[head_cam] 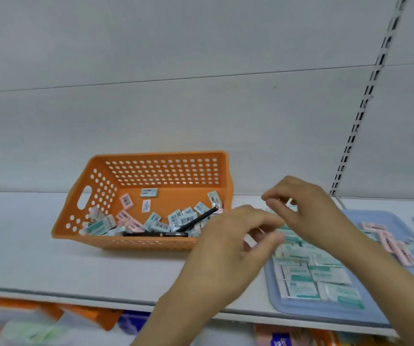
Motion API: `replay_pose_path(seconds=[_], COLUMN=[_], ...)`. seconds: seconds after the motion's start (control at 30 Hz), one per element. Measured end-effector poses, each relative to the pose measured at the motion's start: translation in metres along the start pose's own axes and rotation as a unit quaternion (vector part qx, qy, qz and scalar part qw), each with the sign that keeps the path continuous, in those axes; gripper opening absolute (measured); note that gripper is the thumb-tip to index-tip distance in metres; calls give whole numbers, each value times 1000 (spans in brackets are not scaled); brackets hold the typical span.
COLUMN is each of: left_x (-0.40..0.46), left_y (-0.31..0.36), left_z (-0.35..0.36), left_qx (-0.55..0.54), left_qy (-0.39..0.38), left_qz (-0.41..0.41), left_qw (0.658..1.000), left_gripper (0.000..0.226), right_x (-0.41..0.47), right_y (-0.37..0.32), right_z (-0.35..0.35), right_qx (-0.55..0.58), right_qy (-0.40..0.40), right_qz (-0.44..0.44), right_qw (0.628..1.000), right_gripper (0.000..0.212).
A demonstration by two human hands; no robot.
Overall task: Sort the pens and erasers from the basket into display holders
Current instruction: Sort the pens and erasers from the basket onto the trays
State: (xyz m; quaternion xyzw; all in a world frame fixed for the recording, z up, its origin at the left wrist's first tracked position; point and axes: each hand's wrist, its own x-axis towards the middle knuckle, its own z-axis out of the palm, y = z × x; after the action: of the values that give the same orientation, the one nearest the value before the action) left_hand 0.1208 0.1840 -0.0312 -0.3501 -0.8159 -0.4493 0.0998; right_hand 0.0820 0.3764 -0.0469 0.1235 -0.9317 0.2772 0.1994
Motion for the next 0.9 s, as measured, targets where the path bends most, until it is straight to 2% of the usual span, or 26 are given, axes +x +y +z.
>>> replay_pose_path(seconds=[0.07, 0.13, 0.17, 0.23, 0.3, 0.33, 0.4, 0.43, 0.57, 0.67, 0.77, 0.9], left_x=[1, 4, 7, 12, 15, 17, 23, 27, 39, 42, 43, 42], left_y=[-10, -33, -48, -80, -106, -115, -122, -124, -127, -132, -135, -136], left_z=[-42, -85, -104, -132, -141, -141, -141, -141, -143, -145, -150, -154], left_qx=[33, 96, 143, 242, 283, 286, 290, 291, 281, 236, 188, 187], left_qy=[63, 72, 34, -116, -264, -310, -360, -380, -464, -486, -497, -512], left_qz=[10, -41, -88, -188, -242, -253, -250, -246, -235, -239, -226, -193], left_qw=[997, 992, 985, 945, 890, 871, 851, 843, 807, 806, 817, 816], left_gripper=[12, 8, 8, 6, 13, 18, 24, 25, 28, 26, 23, 25], right_x=[14, 27, 33, 45, 58, 62, 68, 70, 72, 72, 73, 73], right_y=[-26, -51, -63, -83, -97, -101, -106, -107, -104, -103, -105, -106], right_z=[2, 9, 15, 30, 48, 57, 69, 73, 78, 78, 78, 79], right_qx=[30, 29, 18, -39, -166, -237, -335, -363, -401, -395, -380, -385], right_qy=[34, 24, 7, -50, -120, -151, -201, -216, -214, -213, -216, -204], right_qz=[-42, -90, -117, -165, -178, -170, -151, -143, -138, -135, -124, -118], right_qw=[998, 995, 993, 984, 962, 945, 908, 895, 880, 883, 891, 893], right_gripper=[10, 10, 11, 13, 16, 15, 7, 11, 20, 25, 15, 11])
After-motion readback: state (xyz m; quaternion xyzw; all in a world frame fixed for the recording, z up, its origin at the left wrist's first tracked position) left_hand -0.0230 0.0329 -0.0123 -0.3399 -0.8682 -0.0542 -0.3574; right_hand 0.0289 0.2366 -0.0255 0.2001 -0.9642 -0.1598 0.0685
